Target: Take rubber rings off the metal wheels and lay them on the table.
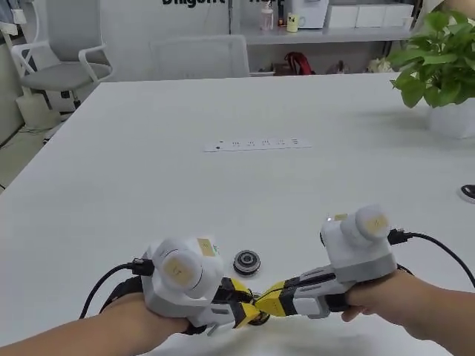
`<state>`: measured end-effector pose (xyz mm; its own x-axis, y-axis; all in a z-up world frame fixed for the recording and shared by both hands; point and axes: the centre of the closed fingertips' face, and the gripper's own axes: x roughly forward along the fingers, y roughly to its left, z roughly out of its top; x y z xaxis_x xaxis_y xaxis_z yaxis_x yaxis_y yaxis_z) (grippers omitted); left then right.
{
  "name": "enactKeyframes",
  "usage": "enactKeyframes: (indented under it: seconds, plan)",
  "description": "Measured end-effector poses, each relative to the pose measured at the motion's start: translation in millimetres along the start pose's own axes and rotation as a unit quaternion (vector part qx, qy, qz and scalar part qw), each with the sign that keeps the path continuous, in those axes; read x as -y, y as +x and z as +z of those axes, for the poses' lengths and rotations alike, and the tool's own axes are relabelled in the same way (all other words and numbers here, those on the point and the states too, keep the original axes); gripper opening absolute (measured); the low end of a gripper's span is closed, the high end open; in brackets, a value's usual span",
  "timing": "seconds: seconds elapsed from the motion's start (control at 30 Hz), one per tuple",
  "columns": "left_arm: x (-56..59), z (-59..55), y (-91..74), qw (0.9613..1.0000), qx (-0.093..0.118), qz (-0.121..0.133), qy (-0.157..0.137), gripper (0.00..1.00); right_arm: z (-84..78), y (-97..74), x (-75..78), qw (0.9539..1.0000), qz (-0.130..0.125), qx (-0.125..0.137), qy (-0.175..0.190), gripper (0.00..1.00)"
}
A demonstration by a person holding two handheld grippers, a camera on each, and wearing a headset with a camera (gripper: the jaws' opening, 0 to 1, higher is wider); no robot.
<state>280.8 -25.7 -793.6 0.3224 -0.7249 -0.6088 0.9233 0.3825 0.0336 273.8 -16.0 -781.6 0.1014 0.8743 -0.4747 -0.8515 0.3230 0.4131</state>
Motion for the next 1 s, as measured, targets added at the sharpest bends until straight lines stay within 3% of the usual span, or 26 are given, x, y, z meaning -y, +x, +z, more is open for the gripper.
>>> enactKeyframes:
  seconds: [0.2, 0.67, 1.0]
  plan:
    - [0.1, 0.3, 0.1, 1.0000, 0.001, -0.001, 0.004, 0.12, -0.9, -4.4, 9.0, 0.9999, -0.013, 0.004, 0.004, 0.00]
    - [-0.2, 2.3, -1.1, 0.9998, -0.001, -0.011, 0.015, 0.15, 0.9, -6.4, 11.6, 0.9997, -0.016, 0.010, 0.015, 0.00]
    - [-0.6, 11.2, -18.0, 0.9996, 0.010, -0.019, 0.019, 0.20, 5.2, -9.5, 12.7, 0.9993, -0.016, 0.021, 0.027, 0.00]
